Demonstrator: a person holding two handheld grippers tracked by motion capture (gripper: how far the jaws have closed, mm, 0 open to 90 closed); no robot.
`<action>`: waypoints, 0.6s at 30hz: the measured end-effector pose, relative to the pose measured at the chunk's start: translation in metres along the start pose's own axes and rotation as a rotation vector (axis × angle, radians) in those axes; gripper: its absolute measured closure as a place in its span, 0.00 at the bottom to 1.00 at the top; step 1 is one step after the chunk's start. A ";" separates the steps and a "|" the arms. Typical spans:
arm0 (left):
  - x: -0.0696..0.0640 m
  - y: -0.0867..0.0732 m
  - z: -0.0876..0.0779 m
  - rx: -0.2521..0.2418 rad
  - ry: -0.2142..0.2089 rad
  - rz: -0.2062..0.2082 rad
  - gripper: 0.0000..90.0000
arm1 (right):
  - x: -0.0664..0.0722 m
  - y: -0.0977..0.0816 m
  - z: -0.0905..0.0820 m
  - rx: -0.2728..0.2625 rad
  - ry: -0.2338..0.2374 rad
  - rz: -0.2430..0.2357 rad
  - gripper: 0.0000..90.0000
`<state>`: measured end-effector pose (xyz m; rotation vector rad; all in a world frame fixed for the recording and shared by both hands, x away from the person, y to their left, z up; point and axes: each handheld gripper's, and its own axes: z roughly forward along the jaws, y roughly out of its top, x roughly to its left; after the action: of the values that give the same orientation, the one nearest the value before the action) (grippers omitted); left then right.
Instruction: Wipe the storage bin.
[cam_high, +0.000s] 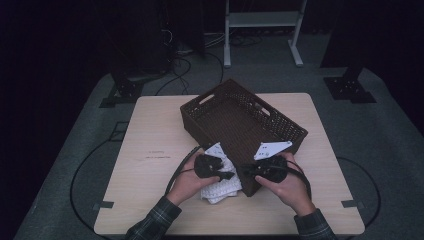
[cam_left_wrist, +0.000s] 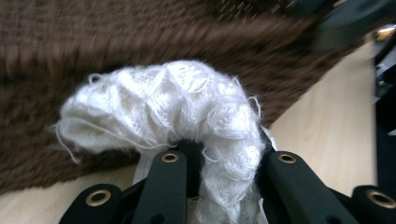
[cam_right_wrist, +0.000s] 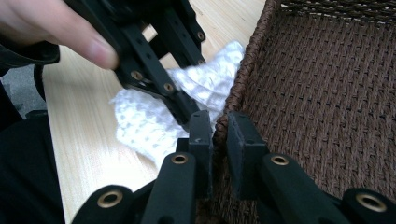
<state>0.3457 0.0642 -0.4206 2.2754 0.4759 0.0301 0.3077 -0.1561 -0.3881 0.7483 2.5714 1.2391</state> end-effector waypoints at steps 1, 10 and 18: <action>-0.002 0.002 -0.002 -0.005 -0.004 0.008 0.83 | 0.000 0.000 0.000 0.000 0.000 0.000 0.89; -0.008 0.007 -0.006 -0.025 -0.018 0.022 0.83 | 0.000 0.000 0.000 -0.003 0.001 0.001 0.89; 0.001 -0.006 0.013 0.016 -0.036 -0.011 0.83 | -0.001 -0.001 0.001 -0.005 0.006 0.002 0.89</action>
<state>0.3469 0.0590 -0.4341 2.2847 0.4710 -0.0204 0.3086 -0.1565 -0.3894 0.7471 2.5715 1.2498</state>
